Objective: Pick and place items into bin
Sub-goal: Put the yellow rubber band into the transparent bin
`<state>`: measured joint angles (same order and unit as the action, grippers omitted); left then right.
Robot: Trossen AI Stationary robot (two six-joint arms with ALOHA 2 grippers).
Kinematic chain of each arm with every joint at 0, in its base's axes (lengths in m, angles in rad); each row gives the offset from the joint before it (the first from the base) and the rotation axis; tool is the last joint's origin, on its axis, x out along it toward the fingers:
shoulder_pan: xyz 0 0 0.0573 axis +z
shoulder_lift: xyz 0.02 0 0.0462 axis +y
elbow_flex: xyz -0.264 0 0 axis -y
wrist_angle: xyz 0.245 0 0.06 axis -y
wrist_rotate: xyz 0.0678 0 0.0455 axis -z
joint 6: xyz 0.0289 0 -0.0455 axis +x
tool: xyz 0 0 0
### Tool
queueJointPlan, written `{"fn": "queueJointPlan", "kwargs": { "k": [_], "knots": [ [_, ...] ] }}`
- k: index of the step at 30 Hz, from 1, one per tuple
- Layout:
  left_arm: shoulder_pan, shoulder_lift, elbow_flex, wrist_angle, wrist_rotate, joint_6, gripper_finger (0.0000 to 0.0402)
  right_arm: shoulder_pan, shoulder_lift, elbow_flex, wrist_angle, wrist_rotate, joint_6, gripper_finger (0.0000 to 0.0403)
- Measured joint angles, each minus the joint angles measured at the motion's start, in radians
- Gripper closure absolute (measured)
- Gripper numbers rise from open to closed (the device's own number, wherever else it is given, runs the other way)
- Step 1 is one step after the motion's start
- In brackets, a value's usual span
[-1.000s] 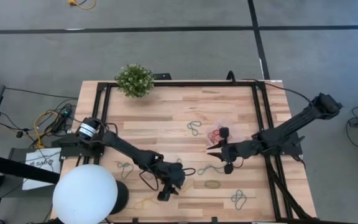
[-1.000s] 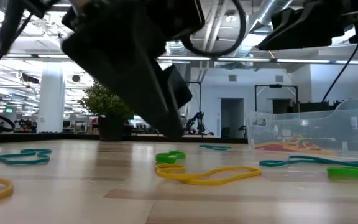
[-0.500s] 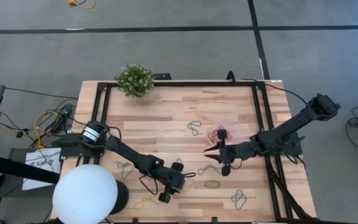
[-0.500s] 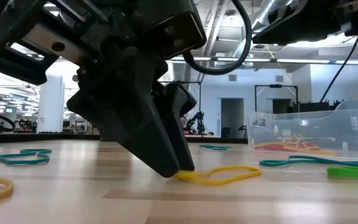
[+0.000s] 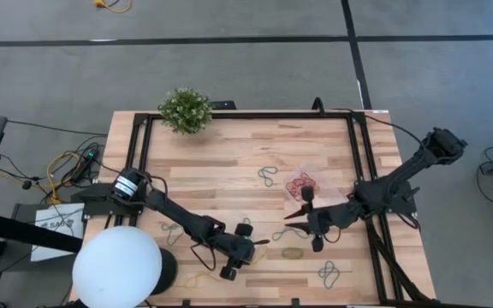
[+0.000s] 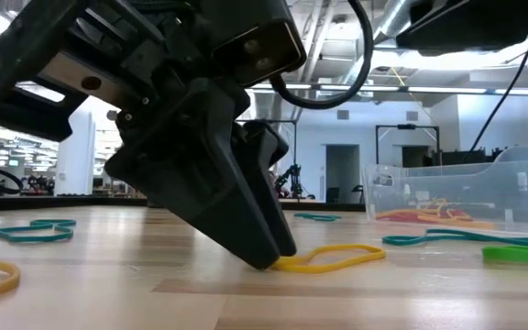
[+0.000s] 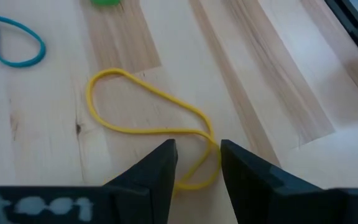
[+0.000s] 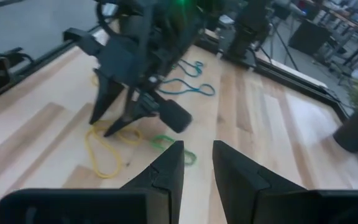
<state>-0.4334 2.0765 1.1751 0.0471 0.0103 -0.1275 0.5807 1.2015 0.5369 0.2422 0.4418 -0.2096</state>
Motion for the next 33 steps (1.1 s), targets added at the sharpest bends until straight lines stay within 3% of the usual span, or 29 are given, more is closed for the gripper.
{"fn": "queueJointPlan", "kwargs": {
  "k": [6, 14, 24, 33],
  "knots": [
    [-0.023, 0.016, 0.0, -0.003, -0.05, 0.005, 0.0286, 0.056, 0.0, 0.0, 0.008, 0.0, 0.0, 0.0322],
    [-0.054, 0.016, -0.002, 0.02, -0.08, -0.001, 0.0391, 0.097, 0.0, 0.0, 0.006, 0.0, 0.026, 0.0322],
    [-0.043, -0.097, -0.008, -0.01, -0.237, 0.06, 0.04, 0.09, 0.006, 0.0, 0.019, 0.0, 0.111, 0.0321],
    [0.013, -0.16, -0.006, -0.001, -0.334, 0.129, 0.0401, 0.006, 0.128, 0.002, 0.122, -0.001, 0.098, 0.0288]
  ]
}}
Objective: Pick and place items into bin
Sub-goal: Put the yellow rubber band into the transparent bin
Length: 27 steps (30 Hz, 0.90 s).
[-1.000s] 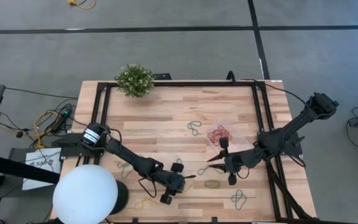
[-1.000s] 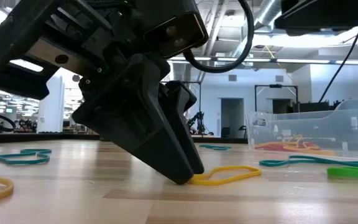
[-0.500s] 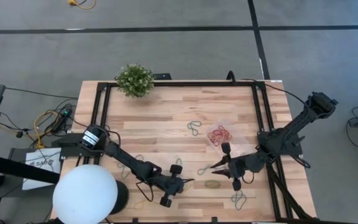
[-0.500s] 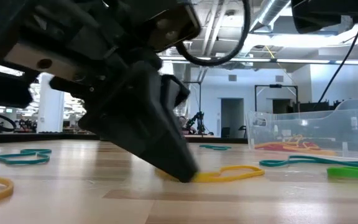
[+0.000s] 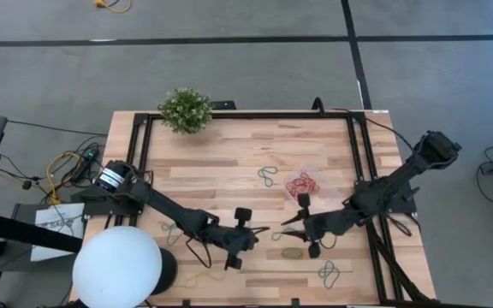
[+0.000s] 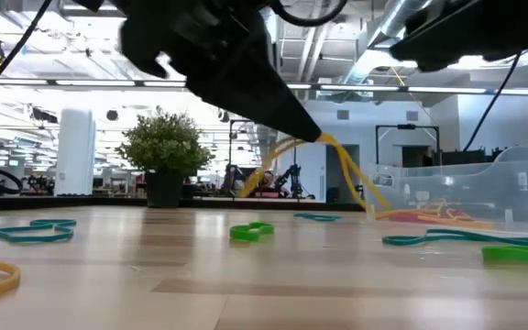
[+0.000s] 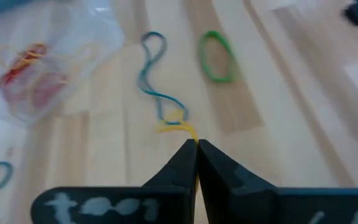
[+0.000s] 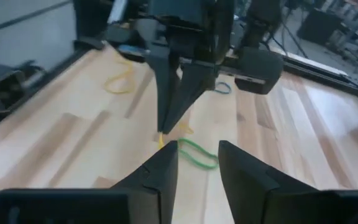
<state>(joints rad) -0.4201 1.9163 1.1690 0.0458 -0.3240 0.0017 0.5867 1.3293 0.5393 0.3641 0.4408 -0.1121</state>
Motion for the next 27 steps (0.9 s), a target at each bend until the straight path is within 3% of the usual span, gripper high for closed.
{"fn": "queueJointPlan", "kwargs": {
  "k": [5, 9, 13, 19, 27],
  "knots": [
    [0.038, 0.0, 0.0, 0.032, -0.021, 0.049, 0.0401, -0.062, 0.108, 0.057, 0.012, -0.007, -0.005, 0.0257],
    [0.058, 0.0, 0.0, 0.041, -0.035, 0.05, 0.0401, -0.091, 0.196, 0.114, -0.017, -0.083, -0.028, 0.0236],
    [0.062, 0.0, 0.001, 0.071, -0.053, 0.085, 0.0401, -0.106, 0.272, 0.175, -0.07, -0.066, -0.045, 0.0223],
    [0.059, 0.0, 0.001, 0.085, -0.056, 0.103, 0.0401, -0.127, 0.343, 0.23, -0.102, -0.034, -0.053, 0.0221],
    [0.054, 0.0, 0.002, 0.072, -0.059, 0.108, 0.0401, -0.135, 0.331, 0.242, -0.223, -0.016, -0.011, 0.0242]
  ]
}}
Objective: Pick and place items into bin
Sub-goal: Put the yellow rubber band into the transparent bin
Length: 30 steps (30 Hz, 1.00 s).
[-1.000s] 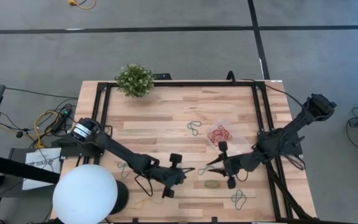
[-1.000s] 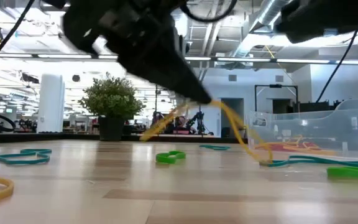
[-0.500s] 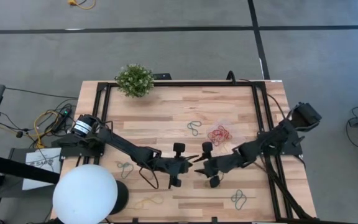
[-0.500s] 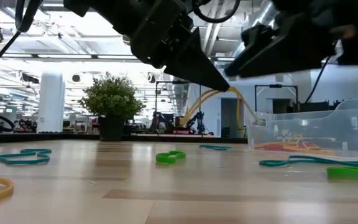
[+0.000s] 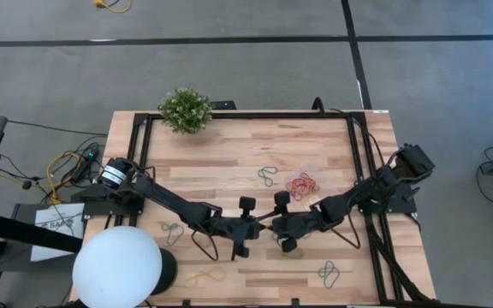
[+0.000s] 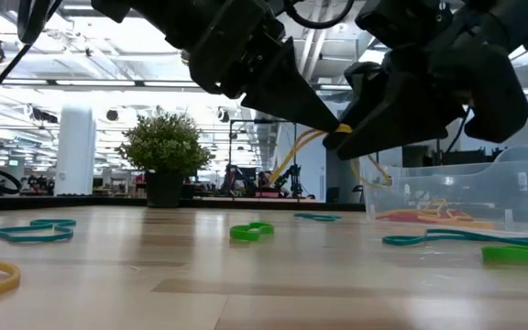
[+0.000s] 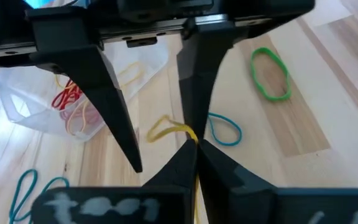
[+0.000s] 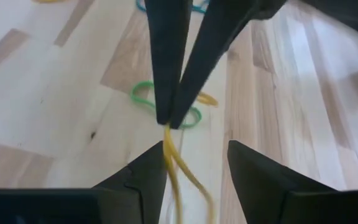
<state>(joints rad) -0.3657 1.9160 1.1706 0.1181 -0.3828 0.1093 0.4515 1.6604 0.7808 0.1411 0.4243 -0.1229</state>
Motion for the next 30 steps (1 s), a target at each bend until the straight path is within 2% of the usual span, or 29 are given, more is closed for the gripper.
{"fn": "queueJointPlan", "kwargs": {
  "k": [20, 30],
  "knots": [
    [0.0, -0.002, 0.0, -0.03, -0.03, -0.005, 0.0401, 0.026, 0.0, 0.017, -0.018, -0.003, -0.038, 0.0394],
    [0.0, -0.002, 0.0, -0.033, -0.04, -0.021, 0.039, 0.026, 0.0, 0.017, -0.033, -0.003, -0.043, 0.0399]
  ]
}}
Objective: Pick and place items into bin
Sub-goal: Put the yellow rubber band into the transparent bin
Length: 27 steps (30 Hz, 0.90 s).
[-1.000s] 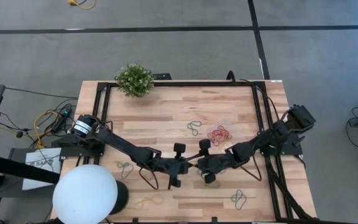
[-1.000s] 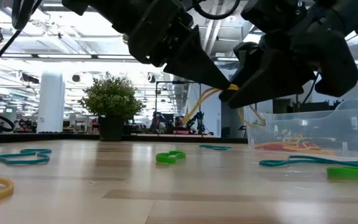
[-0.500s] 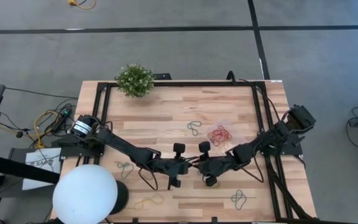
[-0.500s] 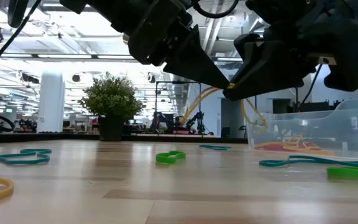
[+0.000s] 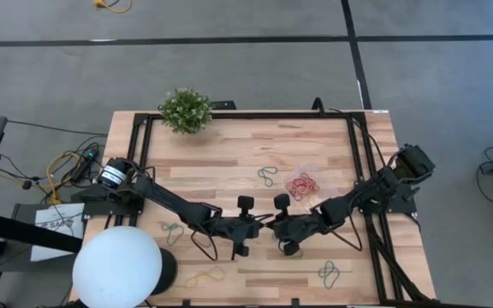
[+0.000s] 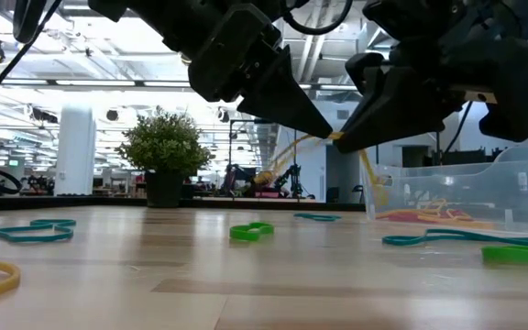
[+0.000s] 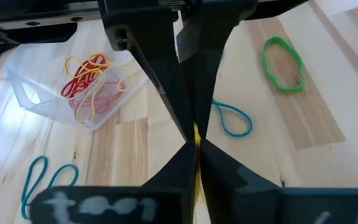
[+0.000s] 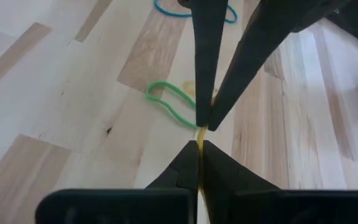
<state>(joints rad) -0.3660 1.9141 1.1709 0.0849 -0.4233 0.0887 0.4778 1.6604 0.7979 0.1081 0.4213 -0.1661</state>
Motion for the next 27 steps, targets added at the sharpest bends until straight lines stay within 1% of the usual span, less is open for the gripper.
{"fn": "queueJointPlan", "kwargs": {
  "k": [5, 8, 10, 13, 18, 20, 22, 24, 27],
  "knots": [
    [0.0, 0.0, 0.0, 0.0, -0.011, -0.002, 0.0355, 0.0, 0.0, 0.0, -0.024, 0.012, 0.0, 0.04],
    [0.0, 0.0, 0.0, 0.0, -0.042, -0.009, 0.0329, 0.001, 0.0, 0.0, -0.043, 0.077, 0.001, 0.04],
    [0.0, 0.0, 0.0, -0.001, -0.055, -0.028, 0.0315, 0.006, 0.0, 0.0, -0.054, 0.166, 0.006, 0.0399],
    [0.0, 0.0, 0.0, -0.008, -0.056, -0.05, 0.03, 0.029, -0.021, 0.0, -0.087, 0.337, 0.0, 0.0401],
    [0.0, 0.0, 0.0, -0.034, -0.055, -0.053, 0.0292, 0.103, -0.095, 0.001, -0.21, 0.586, 0.033, 0.0399],
    [0.0, 0.0, 0.0, -0.036, -0.055, -0.065, 0.0292, 0.139, -0.133, 0.001, -0.296, 0.693, 0.093, 0.04],
    [0.0, 0.0, 0.0, -0.042, -0.055, -0.082, 0.0291, 0.17, -0.173, 0.0, -0.401, 0.775, 0.194, 0.0401],
    [0.0, 0.0, 0.0, -0.047, -0.055, -0.097, 0.0291, 0.189, -0.213, 0.001, -0.539, 0.796, 0.339, 0.0401],
    [0.0, 0.0, 0.0, -0.051, -0.055, -0.1, 0.0291, 0.196, -0.262, 0.001, -0.758, 0.76, 0.611, 0.0401]
  ]
}}
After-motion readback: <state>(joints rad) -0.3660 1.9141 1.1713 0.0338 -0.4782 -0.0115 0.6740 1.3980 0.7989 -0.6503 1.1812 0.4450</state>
